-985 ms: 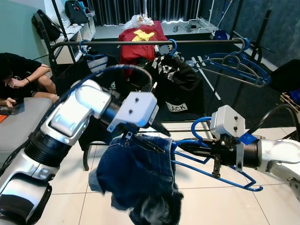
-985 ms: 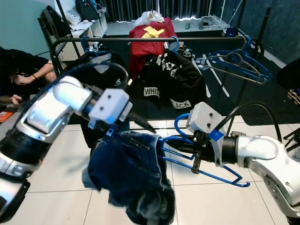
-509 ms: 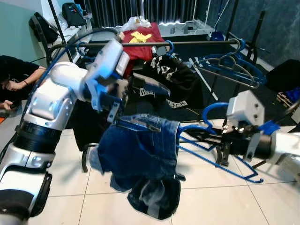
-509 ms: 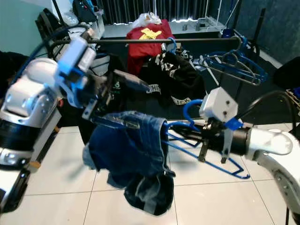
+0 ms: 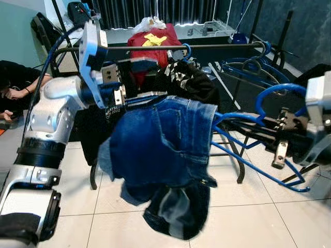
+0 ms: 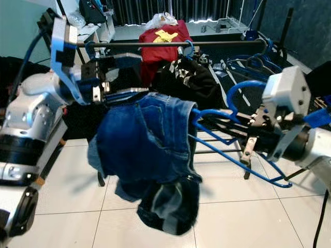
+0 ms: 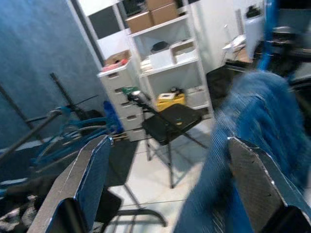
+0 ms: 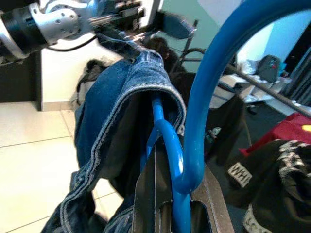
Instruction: Hang hanger
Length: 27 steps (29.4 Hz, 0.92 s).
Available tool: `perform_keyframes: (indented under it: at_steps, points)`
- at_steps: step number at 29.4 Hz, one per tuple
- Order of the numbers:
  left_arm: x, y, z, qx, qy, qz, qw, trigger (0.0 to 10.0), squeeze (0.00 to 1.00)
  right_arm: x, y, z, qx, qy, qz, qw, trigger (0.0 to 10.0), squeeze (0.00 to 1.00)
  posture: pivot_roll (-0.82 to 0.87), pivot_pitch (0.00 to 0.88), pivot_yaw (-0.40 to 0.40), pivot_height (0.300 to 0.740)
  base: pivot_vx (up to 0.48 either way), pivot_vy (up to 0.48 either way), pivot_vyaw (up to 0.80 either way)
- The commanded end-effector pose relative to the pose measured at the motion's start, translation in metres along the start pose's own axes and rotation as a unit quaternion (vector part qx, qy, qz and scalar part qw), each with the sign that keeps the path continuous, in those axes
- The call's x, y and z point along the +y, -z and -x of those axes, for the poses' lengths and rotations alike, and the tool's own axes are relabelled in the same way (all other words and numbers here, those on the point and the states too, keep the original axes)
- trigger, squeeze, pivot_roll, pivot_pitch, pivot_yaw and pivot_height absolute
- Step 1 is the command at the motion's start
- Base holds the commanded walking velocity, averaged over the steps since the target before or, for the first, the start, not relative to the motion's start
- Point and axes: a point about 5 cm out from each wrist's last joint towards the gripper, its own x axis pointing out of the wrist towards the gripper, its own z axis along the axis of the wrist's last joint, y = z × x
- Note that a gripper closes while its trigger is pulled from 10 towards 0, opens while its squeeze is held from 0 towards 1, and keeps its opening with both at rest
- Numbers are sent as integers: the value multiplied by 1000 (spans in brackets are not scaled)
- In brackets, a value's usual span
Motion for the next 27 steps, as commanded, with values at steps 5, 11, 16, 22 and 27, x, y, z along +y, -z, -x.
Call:
perform_keyframes:
  at_steps: [5,11,16,22,27]
  points:
    - [-5,-3,12,-11,28,28,999,10000,0,0,-20,7,-41,6,38,998,0,0,-164,0,54,740,0,0,0]
    - [-9,1,14,-1,35,37,999,10000,0,-1,-23,10,-43,9,40,998,0,0,-161,0,53,740,0,0,0]
    - [-13,14,12,30,29,41,998,10000,0,-1,-24,11,-43,10,41,998,0,0,-165,0,56,740,0,0,0]
    - [-16,28,17,68,31,57,996,10000,0,-2,-27,14,-42,16,42,998,0,0,-166,0,59,740,0,0,0]
    - [-16,36,25,87,18,76,993,0,0,-3,-26,18,-41,25,43,998,0,0,-164,0,60,740,0,0,0]
